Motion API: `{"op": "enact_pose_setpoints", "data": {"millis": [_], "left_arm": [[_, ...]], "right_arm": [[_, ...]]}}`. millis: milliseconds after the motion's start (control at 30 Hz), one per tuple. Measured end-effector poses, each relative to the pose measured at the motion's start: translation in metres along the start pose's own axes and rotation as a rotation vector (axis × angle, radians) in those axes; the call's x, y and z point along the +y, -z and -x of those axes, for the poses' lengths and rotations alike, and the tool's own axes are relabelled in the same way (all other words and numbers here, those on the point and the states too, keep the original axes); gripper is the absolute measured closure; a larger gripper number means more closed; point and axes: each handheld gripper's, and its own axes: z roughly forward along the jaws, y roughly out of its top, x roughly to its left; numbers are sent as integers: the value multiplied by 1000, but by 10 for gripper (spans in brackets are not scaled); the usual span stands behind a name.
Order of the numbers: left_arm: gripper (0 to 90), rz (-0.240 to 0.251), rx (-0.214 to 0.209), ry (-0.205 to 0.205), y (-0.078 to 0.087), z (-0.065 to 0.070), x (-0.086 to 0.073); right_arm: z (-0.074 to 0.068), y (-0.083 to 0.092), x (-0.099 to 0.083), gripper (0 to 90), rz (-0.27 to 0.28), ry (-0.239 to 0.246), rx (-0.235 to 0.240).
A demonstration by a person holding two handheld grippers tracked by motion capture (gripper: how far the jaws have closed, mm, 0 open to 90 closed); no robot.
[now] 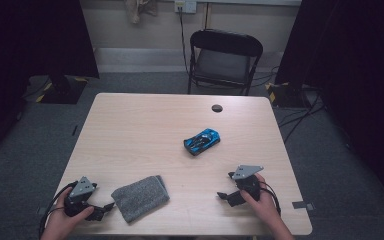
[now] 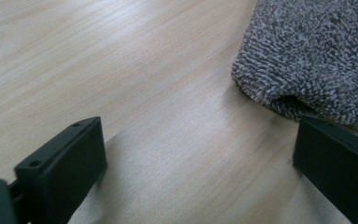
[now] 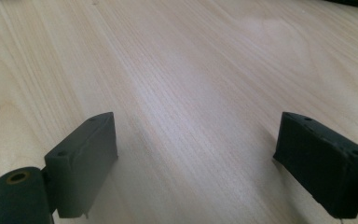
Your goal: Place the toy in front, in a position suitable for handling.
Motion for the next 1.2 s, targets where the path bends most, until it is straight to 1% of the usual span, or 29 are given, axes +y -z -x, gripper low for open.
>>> {"op": "enact_pose_setpoints", "data": {"millis": [567,767,800,833,900,1033,1067,1100,1200], "left_arm": [[0,1,6,3,0,0,0],[0,0,7,4,0,0,0],[0,1,7,5,0,0,0],[0,1,7,5,0,0,0],[0,1,7,5,0,0,0],[0,1,7,5,0,0,0],[0,1,7,4,0,0,0],[0,1,7,4,0,0,0],[0,1,8,5,0,1,0]], "right_arm": [[0,0,0,121,-1,-2,-3],[-1,0,1,125,0,-29,-11],[-2,0,2,139,-3,-35,-11],[-2,0,4,154,-2,-35,-4],[-4,-1,8,148,1,-41,5],[-9,-6,21,158,5,-6,30],[-12,-12,29,160,-1,8,46],[-12,-12,29,160,-1,8,46],[-18,-22,38,161,2,32,75]]}}
